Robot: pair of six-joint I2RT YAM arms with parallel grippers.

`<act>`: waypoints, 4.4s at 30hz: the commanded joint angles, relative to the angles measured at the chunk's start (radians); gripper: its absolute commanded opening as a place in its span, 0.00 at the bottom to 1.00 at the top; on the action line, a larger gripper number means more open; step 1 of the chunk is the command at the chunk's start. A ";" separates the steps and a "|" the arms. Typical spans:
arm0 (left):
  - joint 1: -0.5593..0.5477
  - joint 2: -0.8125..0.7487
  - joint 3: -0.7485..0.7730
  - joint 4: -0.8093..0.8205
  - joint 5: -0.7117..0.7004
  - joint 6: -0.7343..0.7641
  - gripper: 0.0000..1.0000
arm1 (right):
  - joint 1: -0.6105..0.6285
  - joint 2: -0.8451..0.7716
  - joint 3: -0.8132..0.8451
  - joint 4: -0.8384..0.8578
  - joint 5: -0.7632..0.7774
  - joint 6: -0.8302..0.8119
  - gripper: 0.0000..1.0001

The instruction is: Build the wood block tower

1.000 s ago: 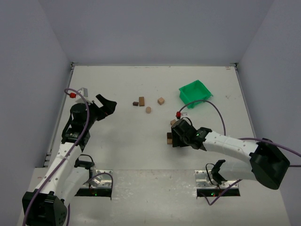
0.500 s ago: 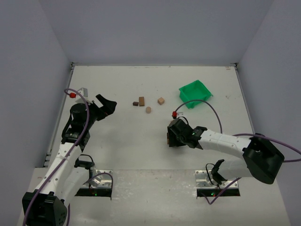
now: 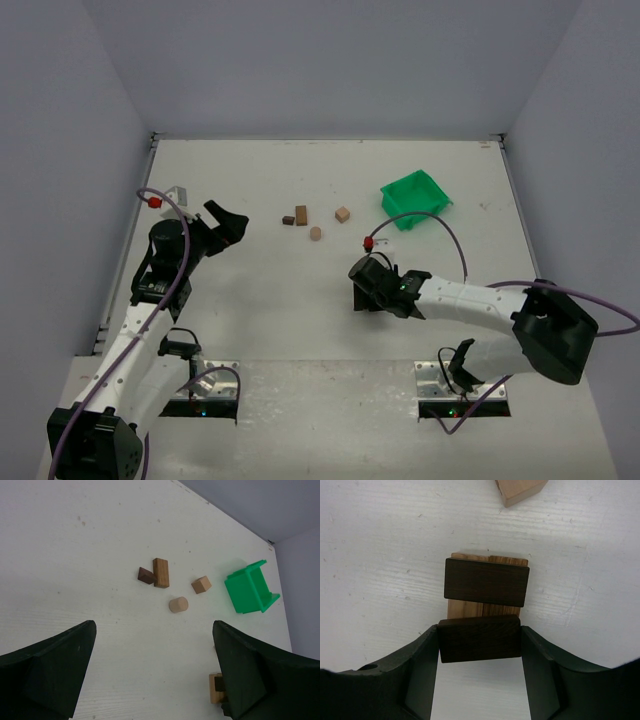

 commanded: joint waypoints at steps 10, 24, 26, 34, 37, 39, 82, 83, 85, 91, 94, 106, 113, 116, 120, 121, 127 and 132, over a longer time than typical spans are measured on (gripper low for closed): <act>-0.001 -0.022 -0.002 0.038 0.014 0.006 1.00 | 0.009 0.028 0.055 0.000 0.068 0.072 0.44; -0.001 -0.020 -0.003 0.041 0.014 0.006 1.00 | 0.011 0.050 0.062 -0.019 0.103 0.126 0.46; -0.001 -0.020 -0.003 0.041 0.015 0.005 1.00 | 0.014 0.050 0.064 -0.025 0.116 0.135 0.47; -0.001 -0.021 -0.003 0.042 0.016 0.006 1.00 | 0.020 0.061 0.069 -0.029 0.128 0.146 0.48; -0.001 -0.021 -0.004 0.041 0.015 0.007 1.00 | 0.023 0.065 0.072 -0.027 0.128 0.145 0.48; -0.001 -0.021 -0.005 0.042 0.018 0.007 1.00 | 0.023 0.067 0.076 -0.032 0.128 0.147 0.48; -0.001 -0.035 -0.003 0.038 0.021 0.010 1.00 | 0.060 0.142 0.128 -0.099 0.204 0.247 0.55; -0.001 -0.036 -0.003 0.038 0.021 0.010 1.00 | 0.060 0.143 0.128 -0.100 0.205 0.248 0.55; -0.001 -0.036 -0.003 0.036 0.022 0.010 1.00 | 0.060 0.147 0.130 -0.101 0.206 0.250 0.55; -0.001 -0.036 -0.003 0.036 0.022 0.010 1.00 | 0.059 0.154 0.134 -0.110 0.209 0.256 0.56; -0.001 -0.038 -0.003 0.038 0.021 0.009 1.00 | 0.061 0.159 0.136 -0.111 0.212 0.259 0.57; -0.001 -0.040 -0.003 0.038 0.023 0.012 1.00 | 0.062 0.184 0.146 -0.111 0.212 0.268 0.59; -0.001 -0.041 -0.003 0.036 0.024 0.012 1.00 | 0.062 0.188 0.151 -0.119 0.217 0.269 0.61; -0.001 -0.041 -0.004 0.036 0.023 0.012 1.00 | 0.061 0.188 0.152 -0.123 0.219 0.270 0.63; -0.001 -0.041 -0.003 0.036 0.024 0.012 1.00 | 0.061 0.193 0.159 -0.128 0.219 0.269 0.66; -0.001 -0.042 -0.003 0.036 0.026 0.012 1.00 | 0.061 0.194 0.159 -0.129 0.219 0.269 0.66; -0.001 -0.044 -0.003 0.037 0.025 0.012 1.00 | 0.061 0.196 0.163 -0.126 0.211 0.258 0.73; -0.001 -0.044 -0.003 0.036 0.026 0.012 1.00 | 0.061 0.198 0.166 -0.124 0.204 0.253 0.76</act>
